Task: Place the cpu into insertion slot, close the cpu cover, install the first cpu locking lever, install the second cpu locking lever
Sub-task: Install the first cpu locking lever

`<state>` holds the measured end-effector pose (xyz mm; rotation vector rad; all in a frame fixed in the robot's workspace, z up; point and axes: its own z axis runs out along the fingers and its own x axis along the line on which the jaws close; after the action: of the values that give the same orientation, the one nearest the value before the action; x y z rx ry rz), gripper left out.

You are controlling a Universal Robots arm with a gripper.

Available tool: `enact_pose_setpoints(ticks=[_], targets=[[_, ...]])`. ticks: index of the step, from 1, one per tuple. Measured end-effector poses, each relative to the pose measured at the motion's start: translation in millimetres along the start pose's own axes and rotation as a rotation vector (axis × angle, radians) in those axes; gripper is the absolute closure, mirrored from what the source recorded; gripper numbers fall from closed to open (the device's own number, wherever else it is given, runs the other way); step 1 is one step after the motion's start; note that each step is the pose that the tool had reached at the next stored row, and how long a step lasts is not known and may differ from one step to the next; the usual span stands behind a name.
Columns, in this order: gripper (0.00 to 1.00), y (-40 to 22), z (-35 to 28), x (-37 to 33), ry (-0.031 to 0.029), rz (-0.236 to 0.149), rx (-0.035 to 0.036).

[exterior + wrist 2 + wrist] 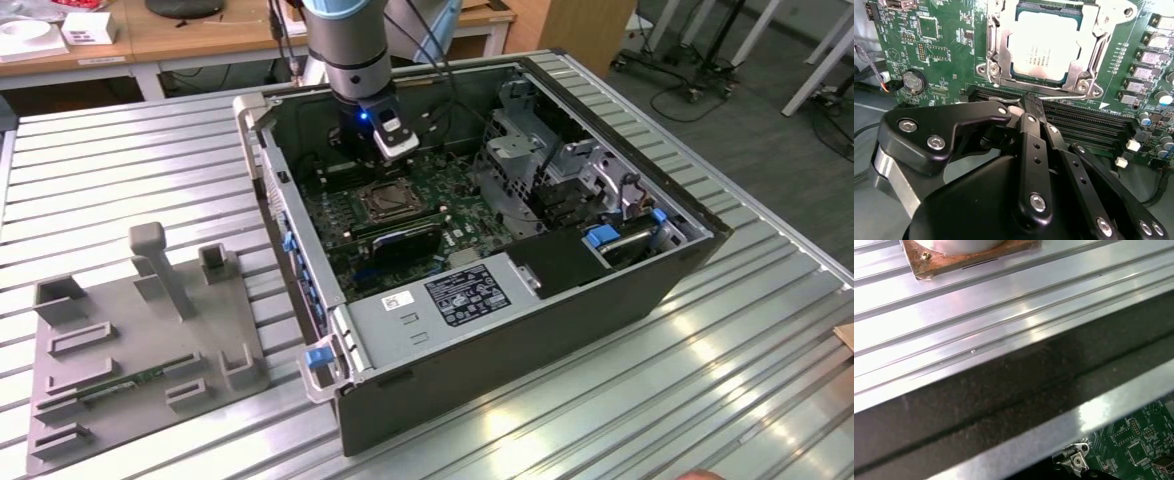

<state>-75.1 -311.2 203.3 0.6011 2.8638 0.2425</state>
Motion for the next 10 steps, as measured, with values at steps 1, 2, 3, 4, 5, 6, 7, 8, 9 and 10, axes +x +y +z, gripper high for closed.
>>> enact_pose_setpoints(ticks=[1, 2, 3, 4, 5, 6, 7, 8, 9, 10], targets=[[0.90, 0.0, -0.1, 0.0, 0.0017, 0.001, -0.0041], [0.90, 0.1, -0.3, 0.0, 0.0044, 0.003, -0.0105], [0.90, 0.1, -0.9, -0.1, 0.0071, 0.004, -0.0166], [0.90, 0.3, -1.7, -0.3, 0.0093, 0.006, -0.0216], [0.90, 0.6, -2.8, -0.5, 0.0109, 0.007, -0.0260], [0.90, 0.9, -4.2, -0.7, 0.0117, 0.007, -0.0281], [0.90, 1.1, -5.6, -0.9, 0.0123, 0.008, -0.0294], [0.90, 1.4, -7.1, -1.2, 0.0126, 0.008, -0.0301], [0.90, 1.8, -8.6, -1.5, 0.0129, 0.008, -0.0308], [0.90, 2.1, -10.0, -1.7, 0.0130, 0.008, -0.0313]])
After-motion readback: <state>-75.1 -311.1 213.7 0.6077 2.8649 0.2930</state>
